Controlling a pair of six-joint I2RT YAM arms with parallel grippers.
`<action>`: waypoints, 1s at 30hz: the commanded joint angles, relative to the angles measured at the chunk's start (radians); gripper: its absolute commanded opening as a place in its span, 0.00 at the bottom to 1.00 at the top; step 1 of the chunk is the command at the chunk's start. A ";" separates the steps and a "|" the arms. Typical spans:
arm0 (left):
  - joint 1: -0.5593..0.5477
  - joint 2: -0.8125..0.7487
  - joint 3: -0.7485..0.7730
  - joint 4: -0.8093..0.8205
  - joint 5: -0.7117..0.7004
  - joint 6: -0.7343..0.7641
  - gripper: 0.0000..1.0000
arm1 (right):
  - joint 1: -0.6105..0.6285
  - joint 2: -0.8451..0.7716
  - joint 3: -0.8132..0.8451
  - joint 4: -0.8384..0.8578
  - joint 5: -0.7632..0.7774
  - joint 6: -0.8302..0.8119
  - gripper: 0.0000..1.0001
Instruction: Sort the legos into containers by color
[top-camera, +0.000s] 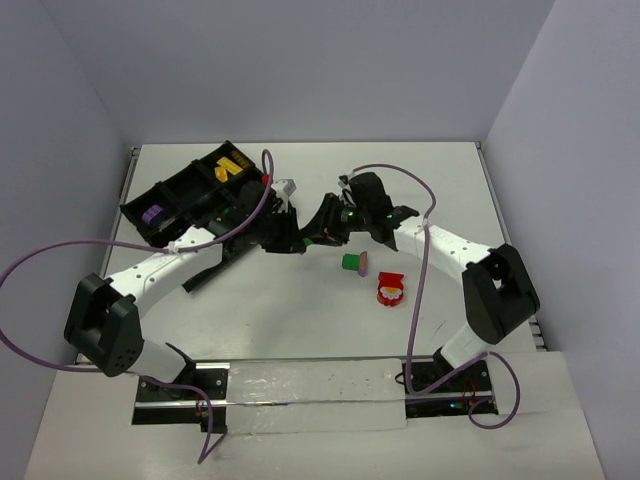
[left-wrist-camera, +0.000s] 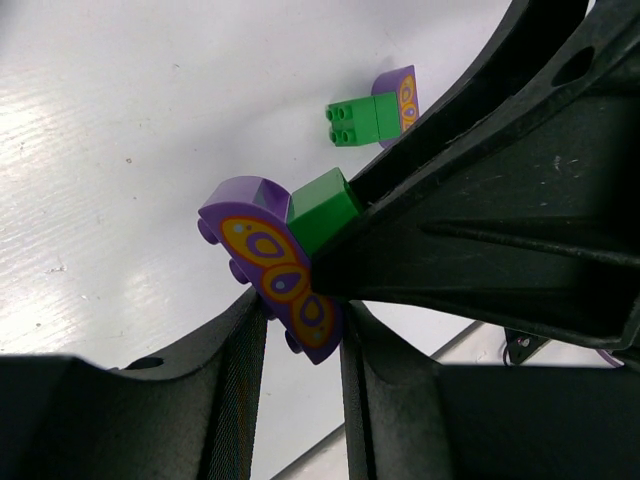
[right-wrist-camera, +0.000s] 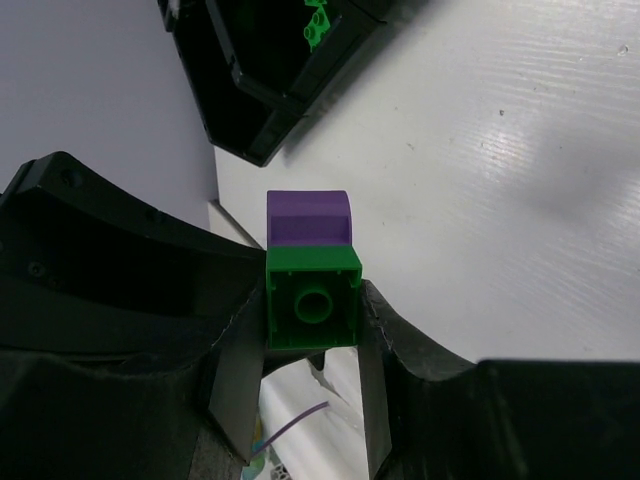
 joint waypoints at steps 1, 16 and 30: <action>-0.001 -0.040 -0.004 0.034 -0.011 -0.005 0.00 | -0.017 -0.071 -0.032 0.016 0.077 0.001 0.00; 0.028 -0.064 -0.084 0.035 -0.022 -0.023 0.00 | -0.080 -0.180 -0.111 -0.086 0.255 -0.097 0.00; 0.423 -0.167 0.060 -0.204 -0.059 -0.022 0.00 | -0.062 -0.196 -0.131 -0.201 0.395 -0.194 0.00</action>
